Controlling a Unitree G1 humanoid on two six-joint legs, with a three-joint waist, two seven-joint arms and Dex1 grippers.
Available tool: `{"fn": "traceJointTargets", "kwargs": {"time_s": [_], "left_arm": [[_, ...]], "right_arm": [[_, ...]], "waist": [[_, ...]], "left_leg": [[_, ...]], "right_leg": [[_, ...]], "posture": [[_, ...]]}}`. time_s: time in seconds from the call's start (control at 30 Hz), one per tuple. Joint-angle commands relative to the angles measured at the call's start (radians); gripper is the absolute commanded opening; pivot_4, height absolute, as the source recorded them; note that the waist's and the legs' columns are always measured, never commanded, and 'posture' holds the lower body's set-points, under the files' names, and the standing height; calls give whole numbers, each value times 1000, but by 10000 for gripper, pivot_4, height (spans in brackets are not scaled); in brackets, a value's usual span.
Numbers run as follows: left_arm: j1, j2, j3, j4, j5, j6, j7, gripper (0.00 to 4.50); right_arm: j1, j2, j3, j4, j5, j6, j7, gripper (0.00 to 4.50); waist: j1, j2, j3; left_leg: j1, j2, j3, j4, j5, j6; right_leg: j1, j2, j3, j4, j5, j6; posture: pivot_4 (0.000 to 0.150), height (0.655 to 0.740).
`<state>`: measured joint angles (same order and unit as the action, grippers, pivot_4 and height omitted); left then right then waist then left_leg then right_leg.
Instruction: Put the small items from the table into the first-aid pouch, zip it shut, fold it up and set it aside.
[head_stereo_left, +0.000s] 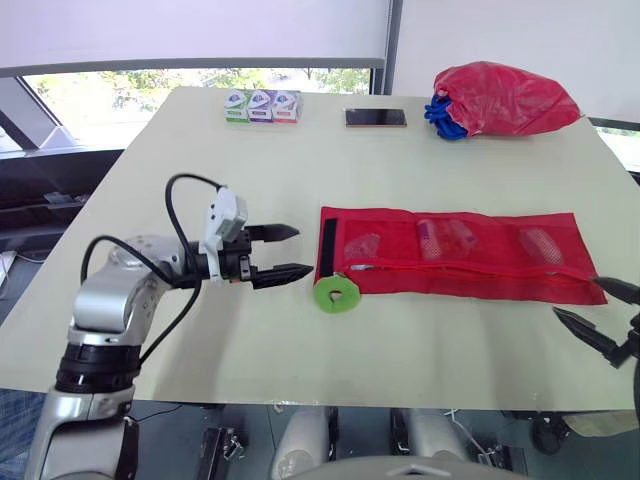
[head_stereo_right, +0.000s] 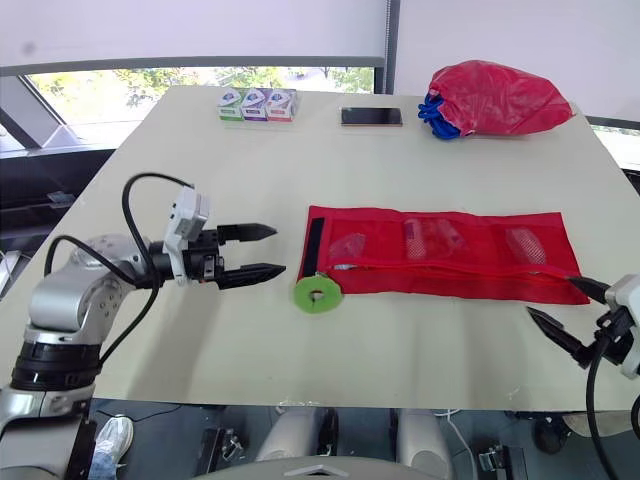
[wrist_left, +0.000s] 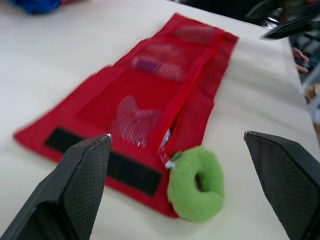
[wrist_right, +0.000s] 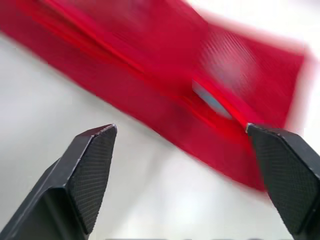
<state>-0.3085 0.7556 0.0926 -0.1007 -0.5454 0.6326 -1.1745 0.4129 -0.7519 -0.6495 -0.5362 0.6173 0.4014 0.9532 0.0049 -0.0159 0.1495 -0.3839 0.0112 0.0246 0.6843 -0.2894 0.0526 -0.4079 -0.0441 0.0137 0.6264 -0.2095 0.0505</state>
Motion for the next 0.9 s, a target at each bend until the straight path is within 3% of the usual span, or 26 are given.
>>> {"fn": "traceJointTargets", "kwargs": {"time_s": [0.03, 0.4, 0.57, 0.9], "left_arm": [[-3, -13, 56, 24, -39, 57, 62, 45000], [-104, -139, 87, 124, -147, 429, 315, 45000], [-208, -209, 105, 212, -203, 585, 387, 45000], [-345, -310, 136, 400, -217, 750, 488, 45000]], "right_arm": [[-35, -41, -15, -85, 100, 51, 5, 44334], [-257, -129, 130, -245, 328, 206, -114, 44334], [-324, -129, 189, -265, 314, 209, -181, 44334], [-286, -118, 188, -301, 285, 195, -233, 44334]], "waist": [[2, -2, 1], [11, -5, 2], [9, -6, 1], [10, -6, 1]], "left_leg": [[0, 0, 0, 0, 0, 0], [-3, -2, -2, 1, 0, 0], [-2, -2, -1, 1, 0, 0], [-3, -3, -2, 1, 0, 0]], "right_leg": [[0, 0, 0, 0, 0, 0], [-1, -3, -2, 0, 3, -4], [-1, -2, -2, 0, 3, -4], [-1, -2, -2, 0, 5, -1]], "posture": [[1500, 7400], [1500, 7400], [1500, 7400], [1500, 7400]]}}
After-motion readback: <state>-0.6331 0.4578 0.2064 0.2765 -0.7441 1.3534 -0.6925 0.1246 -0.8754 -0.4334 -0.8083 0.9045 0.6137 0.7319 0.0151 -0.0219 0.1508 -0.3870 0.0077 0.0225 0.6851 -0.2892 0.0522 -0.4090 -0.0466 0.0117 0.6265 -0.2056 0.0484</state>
